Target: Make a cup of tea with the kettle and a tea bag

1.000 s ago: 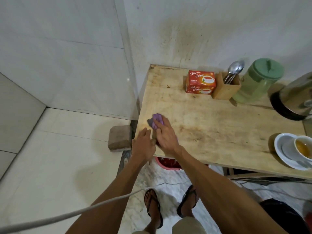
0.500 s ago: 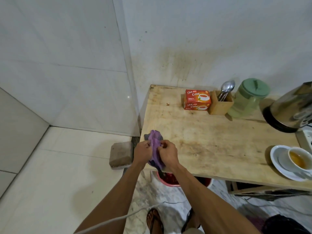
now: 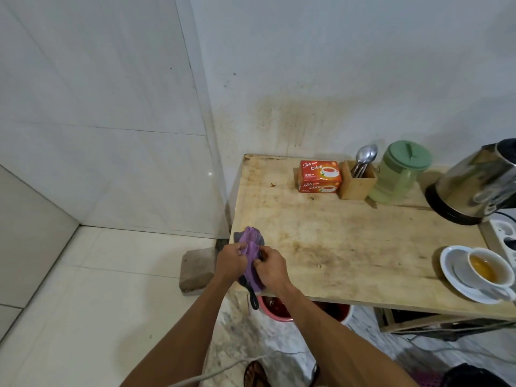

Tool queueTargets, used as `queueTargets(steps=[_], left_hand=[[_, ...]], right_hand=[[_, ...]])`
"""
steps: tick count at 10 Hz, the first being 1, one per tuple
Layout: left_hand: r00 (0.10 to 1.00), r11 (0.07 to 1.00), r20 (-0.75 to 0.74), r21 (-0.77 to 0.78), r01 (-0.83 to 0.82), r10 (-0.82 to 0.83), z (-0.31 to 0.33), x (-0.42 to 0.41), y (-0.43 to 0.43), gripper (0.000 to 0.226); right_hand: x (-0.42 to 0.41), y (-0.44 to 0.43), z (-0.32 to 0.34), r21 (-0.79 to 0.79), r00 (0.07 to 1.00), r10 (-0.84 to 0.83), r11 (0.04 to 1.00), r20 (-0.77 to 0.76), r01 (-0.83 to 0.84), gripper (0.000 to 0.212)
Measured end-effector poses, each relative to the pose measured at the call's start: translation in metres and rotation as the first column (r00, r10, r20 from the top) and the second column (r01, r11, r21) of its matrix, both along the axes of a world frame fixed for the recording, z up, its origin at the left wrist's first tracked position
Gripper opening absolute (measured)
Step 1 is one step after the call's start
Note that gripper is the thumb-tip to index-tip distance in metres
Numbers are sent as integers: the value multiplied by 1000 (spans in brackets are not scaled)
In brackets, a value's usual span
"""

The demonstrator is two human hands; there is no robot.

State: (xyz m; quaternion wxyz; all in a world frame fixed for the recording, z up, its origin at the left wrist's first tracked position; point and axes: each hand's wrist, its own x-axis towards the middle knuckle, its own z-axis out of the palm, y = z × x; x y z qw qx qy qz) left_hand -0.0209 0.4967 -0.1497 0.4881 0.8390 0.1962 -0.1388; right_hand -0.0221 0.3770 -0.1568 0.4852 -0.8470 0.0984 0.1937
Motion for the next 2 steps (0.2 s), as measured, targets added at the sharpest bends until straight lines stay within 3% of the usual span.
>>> queueTargets(steps=[1, 2], left_hand=[[1000, 1000, 27, -5, 5, -5, 10, 4, -2, 30], [992, 998, 120, -61, -26, 33, 26, -1, 0, 17]], right_hand=[[0, -4, 11, 53, 1000, -5, 999, -22, 6, 31], [1, -16, 27, 184, 996, -71, 980, -47, 78, 21]])
